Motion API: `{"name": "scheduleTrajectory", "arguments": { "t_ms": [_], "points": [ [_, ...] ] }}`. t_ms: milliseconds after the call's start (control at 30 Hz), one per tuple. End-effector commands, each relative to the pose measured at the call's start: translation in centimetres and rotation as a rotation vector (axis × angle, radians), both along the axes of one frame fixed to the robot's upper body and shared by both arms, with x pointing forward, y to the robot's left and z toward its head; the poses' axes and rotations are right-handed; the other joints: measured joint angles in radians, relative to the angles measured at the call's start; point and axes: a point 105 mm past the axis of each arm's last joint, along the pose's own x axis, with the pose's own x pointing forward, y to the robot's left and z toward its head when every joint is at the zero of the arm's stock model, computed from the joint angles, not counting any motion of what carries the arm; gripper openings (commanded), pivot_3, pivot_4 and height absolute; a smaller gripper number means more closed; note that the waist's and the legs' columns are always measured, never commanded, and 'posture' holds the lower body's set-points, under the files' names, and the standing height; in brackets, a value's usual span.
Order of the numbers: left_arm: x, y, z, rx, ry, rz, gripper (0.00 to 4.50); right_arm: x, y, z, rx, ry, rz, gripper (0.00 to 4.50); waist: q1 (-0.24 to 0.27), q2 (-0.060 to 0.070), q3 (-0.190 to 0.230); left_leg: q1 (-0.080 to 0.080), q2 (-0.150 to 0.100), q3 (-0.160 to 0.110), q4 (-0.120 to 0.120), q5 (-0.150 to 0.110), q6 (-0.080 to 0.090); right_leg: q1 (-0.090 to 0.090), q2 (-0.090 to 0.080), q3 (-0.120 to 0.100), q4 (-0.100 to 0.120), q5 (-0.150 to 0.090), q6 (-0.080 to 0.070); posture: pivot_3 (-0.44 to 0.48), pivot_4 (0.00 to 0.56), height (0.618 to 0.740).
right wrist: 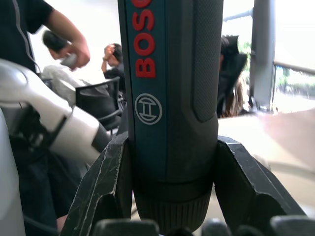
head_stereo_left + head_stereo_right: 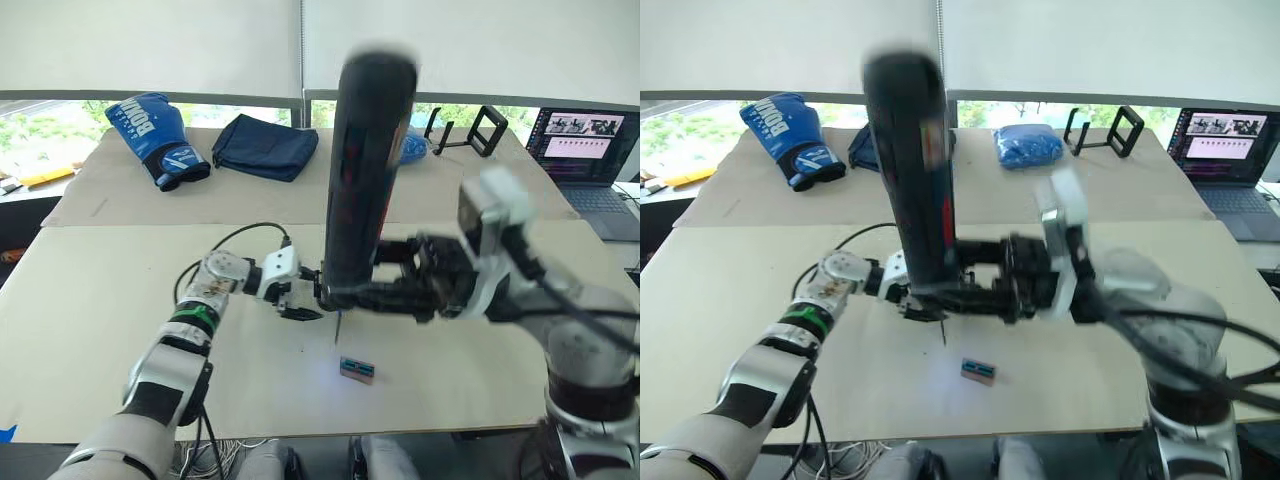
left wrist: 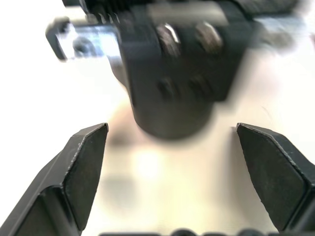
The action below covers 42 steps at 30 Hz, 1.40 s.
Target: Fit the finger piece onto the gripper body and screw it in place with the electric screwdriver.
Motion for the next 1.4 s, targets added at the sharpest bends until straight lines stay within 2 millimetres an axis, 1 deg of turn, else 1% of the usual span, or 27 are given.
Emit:
{"name": "scheduleTrajectory", "arguments": {
  "t_ms": [33, 100, 133, 167, 200, 233, 300, 367, 433, 567, 733, 933, 1400],
  "points": [
    [-3.5, 0.5, 1.5, 0.023, -0.019, -0.196, 4.50, -2.0, -0.5, -0.6, 0.017, -0.129, -0.061, 1.90, 0.000, 0.000, 0.000, 0.000, 0.000, 0.000, 0.000, 0.000, 0.000, 0.000, 0.000, 0.000, -0.001, 0.000, 0.001, 0.000, 0.150, 0.740],
    [-5.8, 0.6, 1.3, 0.037, 0.006, -0.268, 4.50, -2.5, -0.5, -1.4, 0.015, -0.143, -0.093, 1.90, -0.002, 0.000, 0.000, 0.002, 0.000, 0.000, -0.001, 0.000, 0.000, 0.001, 0.000, 0.002, 0.000, -0.001, 0.001, 0.000, 0.150, 0.740],
    [-7.1, 0.2, 1.1, 0.026, 0.025, -0.308, 4.50, -2.7, -0.6, -1.8, 0.021, -0.143, -0.120, 1.90, -0.002, 0.000, 0.000, 0.003, 0.000, 0.000, -0.001, 0.000, 0.000, 0.001, 0.000, 0.003, 0.000, -0.001, 0.002, 0.000, 0.150, 0.740],
    [-8.0, -0.2, 0.9, 0.012, 0.038, -0.333, 4.50, -2.8, -0.6, -2.2, 0.026, -0.142, -0.140, 1.90, 0.000, 0.000, 0.000, 0.003, 0.000, 0.000, 0.000, 0.000, 0.000, 0.001, 0.000, 0.004, 0.001, -0.001, 0.002, 0.000, 0.150, 0.740],
    [-8.6, -0.4, 0.8, 0.003, 0.049, -0.347, 4.50, -2.9, -0.5, -2.4, 0.031, -0.143, -0.153, 1.90, 0.005, 0.000, 0.000, 0.004, 0.000, 0.000, 0.000, 0.000, 0.000, 0.002, -0.001, 0.004, 0.001, -0.002, 0.002, 0.000, 0.150, 0.740],
    [-9.2, -1.2, 0.4, -0.016, 0.055, -0.357, 4.50, -3.0, -0.5, -2.9, 0.031, -0.140, -0.169, 1.90, 0.010, 0.000, 0.000, 0.005, 0.000, 0.000, 0.001, 0.000, 0.000, 0.004, -0.001, 0.004, 0.001, -0.002, 0.003, 0.000, 0.150, 0.740],
    [-9.6, -2.0, 0.0, -0.037, 0.056, -0.357, 4.50, -3.1, -0.5, -3.4, 0.028, -0.140, -0.184, 1.90, 0.018, 0.000, 0.000, 0.004, 0.000, -0.001, 0.002, 0.000, 0.000, 0.004, 0.000, 0.005, 0.000, -0.002, 0.003, 0.000, 0.150, 0.740],
    [-9.5, -3.3, -0.5, -0.067, 0.056, -0.334, 4.50, -3.2, -0.5, -4.0, 0.029, -0.135, -0.202, 1.90, 0.021, 0.000, 0.000, 0.003, 0.000, 0.000, 0.005, -0.001, 0.001, 0.004, 0.000, 0.006, 0.001, -0.003, 0.003, 0.000, 0.150, 0.740],
    [-9.3, -4.2, -0.8, -0.084, 0.062, -0.318, 4.50, -3.1, -0.6, -4.3, 0.032, -0.138, -0.224, 1.90, 0.024, 0.000, 0.000, 0.003, 0.000, 0.000, 0.006, -0.001, 0.002, 0.004, 0.001, 0.006, 0.001, -0.003, 0.004, 0.000, 0.150, 0.740],
    [-9.3, -4.8, -1.3, -0.082, 0.059, -0.322, 4.50, -2.3, -1.2, -4.6, 0.035, -0.157, -0.286, 1.90, 0.020, 0.000, 0.000, 0.004, -0.001, 0.000, 0.006, -0.001, 0.002, 0.004, 0.002, 0.007, 0.001, -0.003, 0.003, 0.000, 0.150, 0.740],
    [-8.9, -5.6, -1.4, -0.092, 0.055, -0.304, 4.50, -2.0, -1.2, -4.8, 0.042, -0.162, -0.311, 1.90, 0.024, 0.000, 0.000, 0.004, -0.001, 0.000, 0.006, -0.002, 0.002, 0.004, 0.002, 0.006, 0.001, -0.003, 0.003, 0.000, 0.150, 0.740],
    [-8.2, -6.1, -1.4, -0.107, 0.064, -0.269, 4.50, -1.5, -1.5, -5.1, 0.031, -0.173, -0.334, 1.90, 0.025, 0.000, 0.000, 0.003, -0.001, 0.000, 0.006, -0.002, 0.003, 0.004, 0.002, 0.006, 0.001, -0.003, 0.003, 0.000, 0.150, 0.740],
    [-8.0, -6.9, -1.7, -0.115, 0.063, -0.274, 4.50, -1.5, -1.8, -4.8, 0.028, -0.167, -0.349, 1.90, 0.025, 0.000, 0.000, 0.003, -0.001, 0.000, 0.006, -0.002, 0.003, 0.004, 0.002, 0.006, 0.001, -0.002, 0.003, 0.000, 0.150, 0.740]
  ]
}}
